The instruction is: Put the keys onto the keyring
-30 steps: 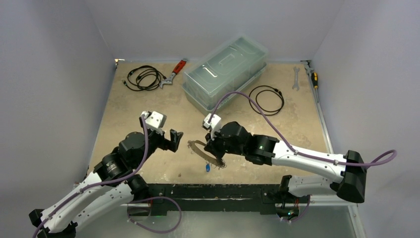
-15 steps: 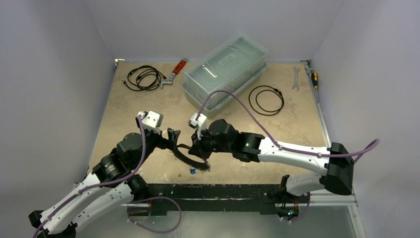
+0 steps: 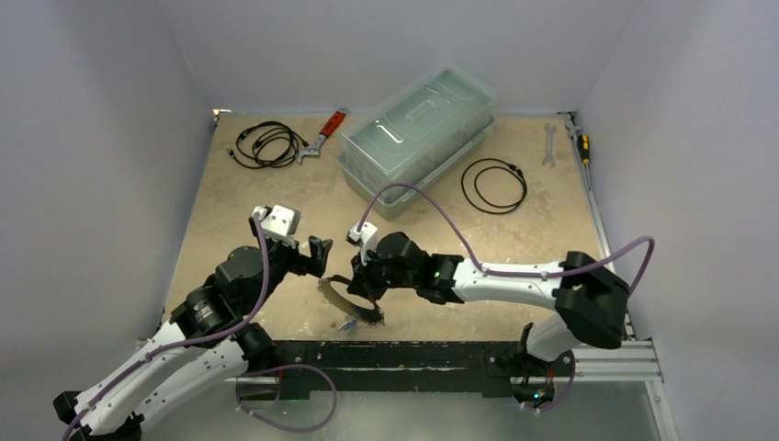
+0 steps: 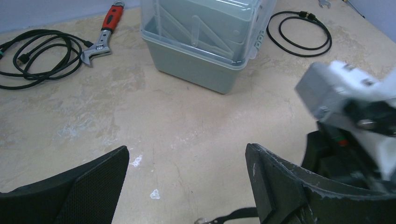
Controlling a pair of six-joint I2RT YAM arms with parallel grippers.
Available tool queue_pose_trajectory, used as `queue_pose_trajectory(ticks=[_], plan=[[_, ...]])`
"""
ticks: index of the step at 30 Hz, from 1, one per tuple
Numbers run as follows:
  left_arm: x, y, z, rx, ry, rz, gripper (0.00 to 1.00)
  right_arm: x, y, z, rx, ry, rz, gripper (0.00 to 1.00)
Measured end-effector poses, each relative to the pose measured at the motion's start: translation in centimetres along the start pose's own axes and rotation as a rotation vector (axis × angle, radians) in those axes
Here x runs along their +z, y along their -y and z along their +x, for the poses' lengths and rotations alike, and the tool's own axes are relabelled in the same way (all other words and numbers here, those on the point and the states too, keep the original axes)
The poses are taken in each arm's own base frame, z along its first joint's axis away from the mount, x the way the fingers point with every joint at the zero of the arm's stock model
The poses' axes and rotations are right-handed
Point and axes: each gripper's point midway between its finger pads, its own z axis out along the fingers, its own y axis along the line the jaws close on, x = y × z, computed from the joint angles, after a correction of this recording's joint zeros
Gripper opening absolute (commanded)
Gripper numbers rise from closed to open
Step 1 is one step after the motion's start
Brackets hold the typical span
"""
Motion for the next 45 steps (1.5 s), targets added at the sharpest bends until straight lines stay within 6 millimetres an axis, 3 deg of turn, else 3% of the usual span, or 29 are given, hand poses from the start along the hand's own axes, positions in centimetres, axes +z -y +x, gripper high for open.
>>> queue_pose_trajectory(ticks=[5,29,34,39,45], plan=[[0.1,0.0,0.2,0.004,-0.009,-0.001,0.94,1.1,3.8,3.5,0.038,-0.082,0.076,0.0],[0.5,-0.1,0.8,0.016,-0.037,-0.013,0.93,0.3,9.0,2.4,0.042,-0.041,0.092,0.01],[0.7,-0.2,1.0,0.019,-0.046,-0.02,0.93,0.1,11.2,2.6,0.057,-0.056,0.115,0.25],[0.9,-0.3,1.2,0.022,-0.055,-0.027,0.94,0.0,13.9,4.6,0.073,-0.116,0.188,0.53],[1.0,-0.4,1.3,0.023,-0.062,-0.035,0.93,-0.6,15.4,5.6,0.074,-0.153,0.258,0.73]])
